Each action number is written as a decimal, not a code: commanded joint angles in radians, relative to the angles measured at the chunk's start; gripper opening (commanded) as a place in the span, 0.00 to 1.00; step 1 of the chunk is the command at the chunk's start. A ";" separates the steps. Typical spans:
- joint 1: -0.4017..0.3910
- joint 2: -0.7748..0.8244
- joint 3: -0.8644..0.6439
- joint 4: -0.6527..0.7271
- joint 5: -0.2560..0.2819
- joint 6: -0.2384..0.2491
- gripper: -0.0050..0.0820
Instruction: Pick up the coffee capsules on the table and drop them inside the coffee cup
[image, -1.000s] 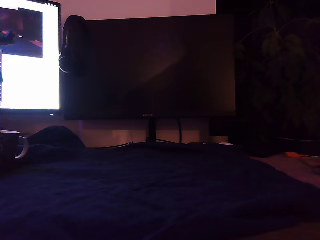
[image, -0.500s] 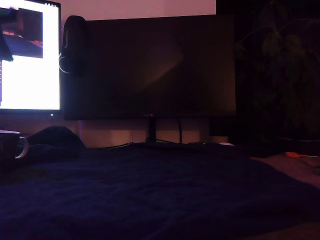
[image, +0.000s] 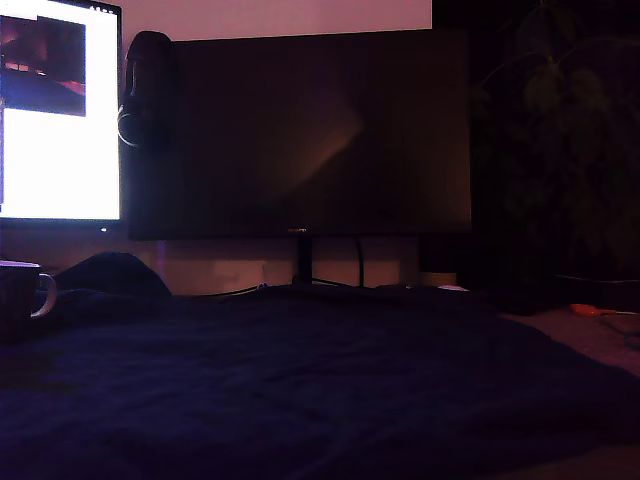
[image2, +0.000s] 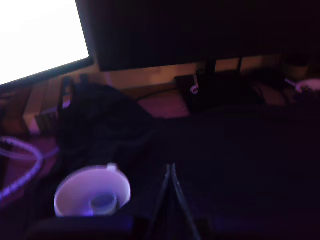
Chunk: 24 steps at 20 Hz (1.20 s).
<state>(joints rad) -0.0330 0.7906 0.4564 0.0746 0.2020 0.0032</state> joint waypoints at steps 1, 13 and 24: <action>-0.003 -0.043 -0.050 0.006 -0.014 -0.018 0.03; -0.003 -0.344 -0.206 -0.055 -0.055 -0.076 0.03; -0.003 -0.568 -0.305 -0.136 -0.079 -0.086 0.03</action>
<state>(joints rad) -0.0330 0.2321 0.1787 -0.0673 0.1276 -0.0761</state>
